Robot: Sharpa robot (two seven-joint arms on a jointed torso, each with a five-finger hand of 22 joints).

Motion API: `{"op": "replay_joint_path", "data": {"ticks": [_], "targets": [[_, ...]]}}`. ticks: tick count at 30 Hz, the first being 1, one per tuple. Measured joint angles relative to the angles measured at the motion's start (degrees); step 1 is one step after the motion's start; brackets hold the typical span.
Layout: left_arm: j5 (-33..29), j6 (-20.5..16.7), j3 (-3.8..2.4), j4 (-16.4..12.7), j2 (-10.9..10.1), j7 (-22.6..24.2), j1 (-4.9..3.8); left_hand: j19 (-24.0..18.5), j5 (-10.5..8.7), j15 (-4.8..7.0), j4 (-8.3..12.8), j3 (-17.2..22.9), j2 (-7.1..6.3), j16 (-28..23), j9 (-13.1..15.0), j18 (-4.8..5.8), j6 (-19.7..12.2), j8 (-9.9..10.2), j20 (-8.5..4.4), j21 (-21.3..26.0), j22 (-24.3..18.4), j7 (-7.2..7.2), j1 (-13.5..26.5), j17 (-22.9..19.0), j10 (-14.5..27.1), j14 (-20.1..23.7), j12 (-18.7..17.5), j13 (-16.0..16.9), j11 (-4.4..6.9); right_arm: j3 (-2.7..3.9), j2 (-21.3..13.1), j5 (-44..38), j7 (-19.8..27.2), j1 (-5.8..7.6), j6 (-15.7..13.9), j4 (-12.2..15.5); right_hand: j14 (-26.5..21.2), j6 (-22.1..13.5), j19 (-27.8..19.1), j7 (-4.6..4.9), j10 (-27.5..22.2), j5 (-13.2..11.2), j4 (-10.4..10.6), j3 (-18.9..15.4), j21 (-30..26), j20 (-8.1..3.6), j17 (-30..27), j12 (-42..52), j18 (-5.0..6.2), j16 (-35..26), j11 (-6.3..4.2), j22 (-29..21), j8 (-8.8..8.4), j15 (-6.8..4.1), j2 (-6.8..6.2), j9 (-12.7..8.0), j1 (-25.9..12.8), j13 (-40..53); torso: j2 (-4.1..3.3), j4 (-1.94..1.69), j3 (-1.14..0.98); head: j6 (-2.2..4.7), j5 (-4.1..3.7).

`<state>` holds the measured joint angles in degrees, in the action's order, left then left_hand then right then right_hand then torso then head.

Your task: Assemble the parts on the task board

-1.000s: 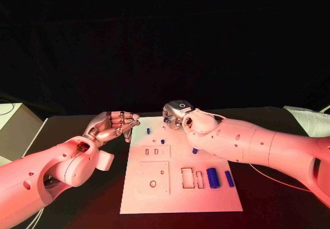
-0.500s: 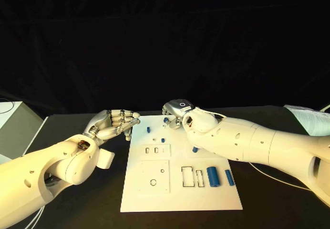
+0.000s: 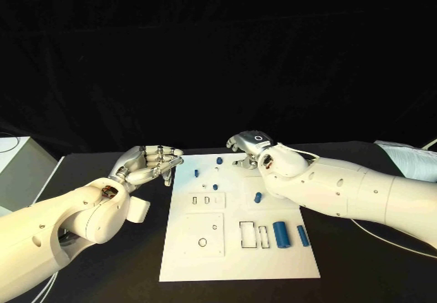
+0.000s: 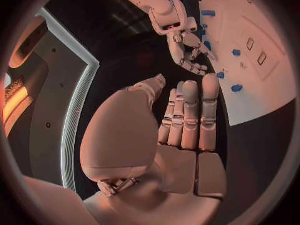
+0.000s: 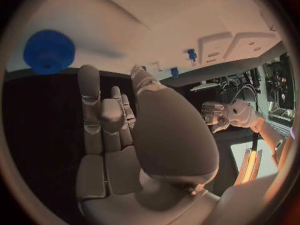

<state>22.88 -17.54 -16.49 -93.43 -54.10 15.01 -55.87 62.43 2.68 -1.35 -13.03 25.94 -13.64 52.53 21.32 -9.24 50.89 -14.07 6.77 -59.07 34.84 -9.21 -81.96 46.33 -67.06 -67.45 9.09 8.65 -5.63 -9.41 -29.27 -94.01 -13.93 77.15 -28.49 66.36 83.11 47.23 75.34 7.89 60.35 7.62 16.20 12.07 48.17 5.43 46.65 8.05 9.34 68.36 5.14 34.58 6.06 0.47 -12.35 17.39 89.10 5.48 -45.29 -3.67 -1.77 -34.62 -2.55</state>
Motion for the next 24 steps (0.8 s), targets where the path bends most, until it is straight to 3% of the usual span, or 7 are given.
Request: {"op": "replay_joint_path", "data": {"ticks": [2,6,8,10,12,17,24], "targets": [[-0.1,0.0,0.0,0.1,-0.1,0.0,0.0,0.0,0.0,0.0,0.2,0.2,0.0,0.0,0.0,0.0,0.0,0.0,0.0,0.0,0.1,0.0,0.0,0.1,0.0,0.0,0.0,0.0,0.0,0.2,-2.0,1.4,0.3,0.27,-1.4,1.5,0.3,0.5,0.6,0.94,5.2,0.0,0.0,1.4,1.4,-0.2,1.5,1.6,0.0,1.0,-0.53,1.9,0.0,-0.53,0.05,0.0,-0.1,1.0,0.15,0.18,0.0,0.1,0.04],[-0.2,0.0,0.01,0.7,-0.1,0.0,0.0,0.0,0.0,0.0,0.2,0.2,0.0,0.0,0.0,0.0,0.0,0.0,0.0,0.0,0.1,0.0,0.0,0.1,0.0,0.0,0.0,0.0,0.0,0.55,-5.4,6.2,1.9,0.98,-3.8,3.9,0.2,1.9,0.1,0.52,14.2,0.0,-0.6,2.0,1.1,-0.42,3.7,8.6,0.0,2.1,-1.6,2.3,0.68,-1.43,-1.42,0.4,-0.1,5.8,0.48,0.62,0.02,0.31,0.09],[-0.2,0.0,0.01,1.0,0.0,0.0,0.01,0.0,0.0,0.0,0.2,0.2,0.0,0.0,0.0,0.0,0.0,0.0,0.0,0.0,0.1,0.0,0.0,0.1,0.0,0.0,0.0,0.0,0.0,0.69,-6.8,8.8,2.6,1.31,-4.2,4.5,0.7,2.4,1.2,0.03,14.0,1.4,-1.4,1.6,3.9,-1.1,9.8,25.8,-1.05,5.6,-2.38,6.1,2.05,-2.58,-1.99,1.1,-0.7,23.9,0.66,0.81,0.02,0.35,0.1],[-0.3,0.0,0.01,1.3,0.1,0.0,0.01,0.0,0.0,0.0,0.2,0.2,0.0,0.0,0.0,0.0,0.0,0.0,0.0,0.0,0.1,0.0,0.0,0.1,0.0,0.0,0.0,0.0,0.0,0.82,-8.2,11.7,3.1,1.66,-4.1,4.9,1.0,2.4,4.1,-0.03,17.8,3.6,-1.5,1.3,11.1,-1.36,24.4,48.9,-2.28,13.4,-1.9,15.1,3.02,-2.31,-1.64,1.5,-2.1,52.0,0.83,0.98,0.0,0.36,0.1],[-0.3,0.0,0.01,1.5,0.1,0.0,0.01,0.0,0.0,0.0,0.2,0.2,0.0,0.0,0.0,0.0,0.0,0.0,0.0,0.0,0.1,0.0,0.0,0.1,0.0,0.0,0.0,0.0,0.0,0.9,-9.0,13.8,3.4,1.94,-3.5,4.8,0.9,2.1,5.6,0.3,20.4,4.2,-1.4,0.9,15.9,-1.02,27.5,66.9,-3.08,17.1,-1.92,21.2,3.83,-1.84,-1.1,1.7,-2.7,66.1,0.96,1.13,0.01,0.36,0.05],[-0.4,0.1,0.01,1.7,0.3,0.0,0.01,-0.2,0.0,0.0,0.2,0.2,0.0,0.0,0.0,0.0,0.0,0.0,0.2,0.0,0.1,0.0,0.0,0.1,0.0,0.0,0.0,0.0,0.0,0.97,-10.2,17.8,3.3,2.22,0.4,3.5,0.8,1.4,7.5,0.92,23.5,5.1,-0.8,0.6,23.4,-0.48,28.3,77.1,-4.07,20.4,-1.26,30.7,4.52,-1.35,-0.76,1.8,-3.6,69.5,1.09,1.49,-0.16,0.11,0.19],[-0.5,0.2,0.02,1.7,0.5,0.0,0.02,-0.2,0.0,0.0,0.2,0.2,0.0,0.0,0.0,0.0,0.0,0.0,0.2,0.0,0.1,0.0,0.0,0.1,0.0,0.0,0.0,0.0,0.0,0.96,-9.3,20.0,2.2,2.25,5.8,1.1,0.9,1.0,8.1,1.32,23.5,5.1,-0.1,-0.1,25.9,-0.32,28.3,78.4,-4.94,21.2,-1.25,34.0,4.56,-1.28,-0.55,1.8,-4.4,69.5,1.08,1.52,-0.18,-0.21,-0.01]]}}
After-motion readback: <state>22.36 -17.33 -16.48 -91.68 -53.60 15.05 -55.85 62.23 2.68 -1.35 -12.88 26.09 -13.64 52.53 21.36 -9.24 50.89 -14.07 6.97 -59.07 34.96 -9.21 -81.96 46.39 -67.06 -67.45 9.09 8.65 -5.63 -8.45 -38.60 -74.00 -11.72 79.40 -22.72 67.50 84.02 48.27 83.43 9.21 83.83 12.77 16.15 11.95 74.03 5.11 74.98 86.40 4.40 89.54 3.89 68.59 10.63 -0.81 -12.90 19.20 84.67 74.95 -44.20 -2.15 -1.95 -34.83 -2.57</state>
